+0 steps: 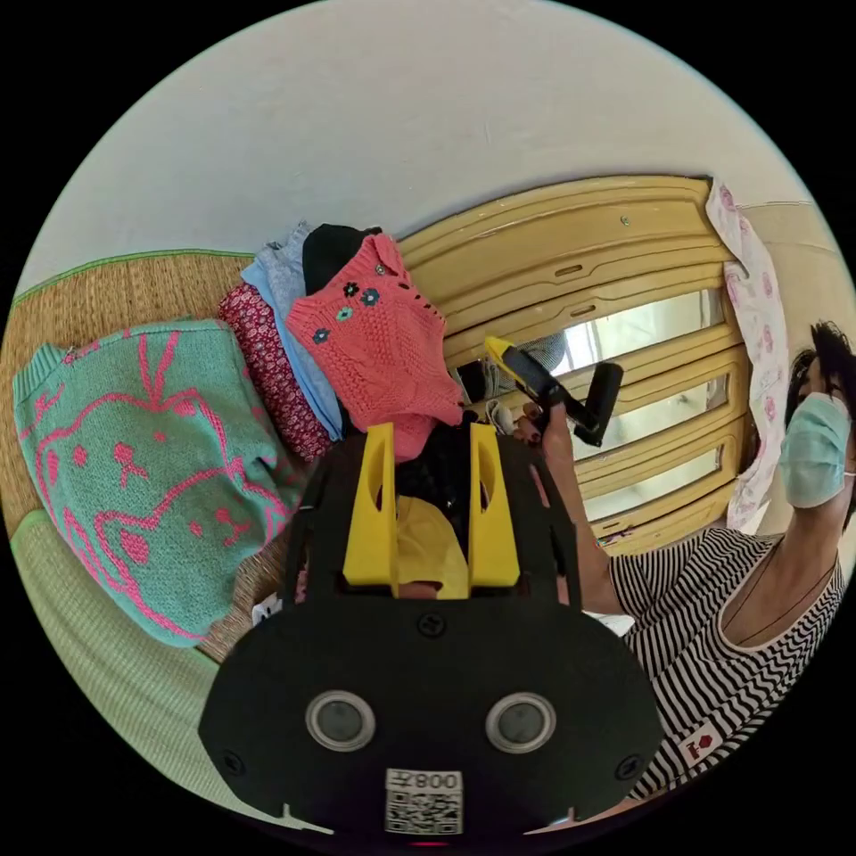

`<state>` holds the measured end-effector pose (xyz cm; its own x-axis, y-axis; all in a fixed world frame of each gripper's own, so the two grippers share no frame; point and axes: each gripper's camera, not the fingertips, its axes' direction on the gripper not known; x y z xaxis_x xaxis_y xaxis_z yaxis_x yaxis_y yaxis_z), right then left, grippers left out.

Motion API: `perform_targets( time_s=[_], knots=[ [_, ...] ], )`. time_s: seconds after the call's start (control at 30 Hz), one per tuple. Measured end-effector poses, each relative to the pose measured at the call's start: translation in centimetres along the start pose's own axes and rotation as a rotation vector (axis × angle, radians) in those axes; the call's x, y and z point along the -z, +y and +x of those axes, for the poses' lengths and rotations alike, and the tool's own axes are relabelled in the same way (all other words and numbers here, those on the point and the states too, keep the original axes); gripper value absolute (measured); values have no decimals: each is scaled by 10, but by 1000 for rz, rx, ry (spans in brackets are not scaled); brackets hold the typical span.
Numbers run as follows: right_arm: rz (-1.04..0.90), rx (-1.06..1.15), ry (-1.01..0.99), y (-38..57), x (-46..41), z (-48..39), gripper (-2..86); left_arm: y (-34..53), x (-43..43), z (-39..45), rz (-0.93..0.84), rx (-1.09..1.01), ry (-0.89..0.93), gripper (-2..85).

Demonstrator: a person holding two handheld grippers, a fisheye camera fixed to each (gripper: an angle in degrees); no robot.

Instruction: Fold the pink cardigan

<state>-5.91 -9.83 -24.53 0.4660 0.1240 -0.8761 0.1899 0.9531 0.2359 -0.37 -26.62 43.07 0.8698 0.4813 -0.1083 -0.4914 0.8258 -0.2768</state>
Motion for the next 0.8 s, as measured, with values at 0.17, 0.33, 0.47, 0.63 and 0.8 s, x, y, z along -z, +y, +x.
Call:
perform_targets(
  time_s=[0.17, 0.33, 0.47, 0.63, 0.8],
  knots=[
    [-198, -260, -20, -38, -49, 80, 108, -4, -10, -11, -17, 41, 34, 126],
    [-296, -289, -163, -25, -81, 83, 37, -20, -15, -22, -2, 73, 61, 131],
    [-268, -142, -316, -13, -59, 41, 18, -44, -18, -38, 65, 143, 112, 153],
    [-304, 82, -395, 15, -41, -30, 14, -74, -27, -53, 105, 226, 145, 180],
    [-462, 214, -485, 36, -51, -68, 16, -82, -60, -62, -112, 294, 102, 98]
  ],
)
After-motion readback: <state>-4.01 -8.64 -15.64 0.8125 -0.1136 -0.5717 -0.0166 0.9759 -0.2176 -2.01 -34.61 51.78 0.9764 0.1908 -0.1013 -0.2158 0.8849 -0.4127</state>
